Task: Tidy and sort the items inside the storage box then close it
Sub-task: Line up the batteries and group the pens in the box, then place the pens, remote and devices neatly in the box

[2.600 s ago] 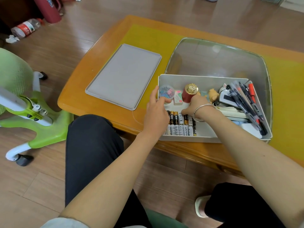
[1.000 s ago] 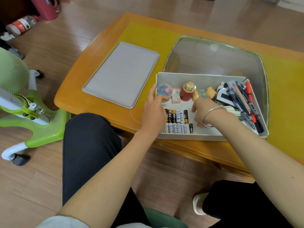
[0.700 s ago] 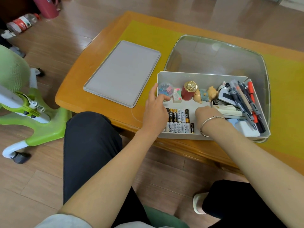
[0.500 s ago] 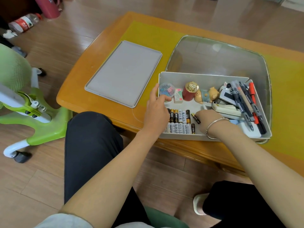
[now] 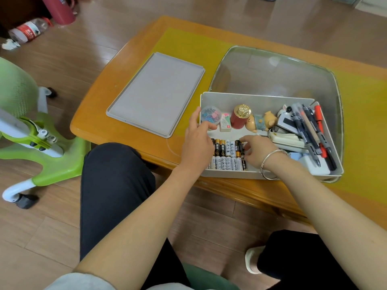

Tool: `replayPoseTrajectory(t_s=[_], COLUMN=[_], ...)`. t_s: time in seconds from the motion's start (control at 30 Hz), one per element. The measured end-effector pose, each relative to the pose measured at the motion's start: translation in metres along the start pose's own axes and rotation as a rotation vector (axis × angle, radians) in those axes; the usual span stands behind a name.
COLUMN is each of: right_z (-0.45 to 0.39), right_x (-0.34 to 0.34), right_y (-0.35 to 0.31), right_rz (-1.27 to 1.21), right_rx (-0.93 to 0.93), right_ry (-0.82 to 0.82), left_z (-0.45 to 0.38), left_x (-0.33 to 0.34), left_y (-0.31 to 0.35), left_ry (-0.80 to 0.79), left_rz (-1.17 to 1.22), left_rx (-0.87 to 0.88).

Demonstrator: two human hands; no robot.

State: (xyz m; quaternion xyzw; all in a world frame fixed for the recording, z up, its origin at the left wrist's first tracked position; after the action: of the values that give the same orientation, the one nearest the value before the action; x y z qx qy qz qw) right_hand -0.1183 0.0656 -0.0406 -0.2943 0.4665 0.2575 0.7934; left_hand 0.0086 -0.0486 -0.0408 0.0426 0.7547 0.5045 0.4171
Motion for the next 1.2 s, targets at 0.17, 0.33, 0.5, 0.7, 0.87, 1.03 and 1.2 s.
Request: replayPoseTrajectory(t_s=[0.17, 0.33, 0.5, 0.7, 0.87, 1.03, 1.2], right_z=[-0.004, -0.007, -0.009, -0.014, -0.017, -0.018, -0.015], right_x=[-0.001, -0.004, -0.006, -0.003, 0.002, 0.001, 0.000], right_y=[-0.002, -0.004, -0.004, 0.001, -0.004, -0.004, -0.004], right_rz=[0.058, 0.087, 0.081, 0.033, 0.071, 0.055, 0.025], right_rx=[-0.022, -0.051, -0.093, -0.055, -0.017, 0.006, -0.005], right_ry=[-0.027, -0.050, -0.071, -0.078, -0.019, 0.026, 0.042], left_z=[0.000, 0.003, 0.003, -0.007, -0.013, -0.013, -0.012], left_x=[0.000, -0.003, 0.005, 0.024, 0.029, 0.029, 0.027], left_y=[0.002, 0.007, 0.033, 0.025, 0.026, 0.025, 0.025], left_ry=[-0.011, -0.017, -0.083, -0.528, -0.646, -0.703, -0.767], left_rz=[-0.002, -0.210, -0.576, -0.950, -1.044, -1.089, -1.096], left_rx=[0.006, 0.013, 0.501, 0.644, 0.621, 0.623, 0.640])
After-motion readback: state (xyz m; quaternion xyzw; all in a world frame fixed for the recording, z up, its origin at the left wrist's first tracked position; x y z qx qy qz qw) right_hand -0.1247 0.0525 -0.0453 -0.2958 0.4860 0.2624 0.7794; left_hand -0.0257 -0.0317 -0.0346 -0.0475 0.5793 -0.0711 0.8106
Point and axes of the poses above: each hand's wrist, its own z-axis away from the middle knuckle, its own x-axis out of the palm, y = z × x, the point moved 4 cm from there along -z, towards the middle knuckle
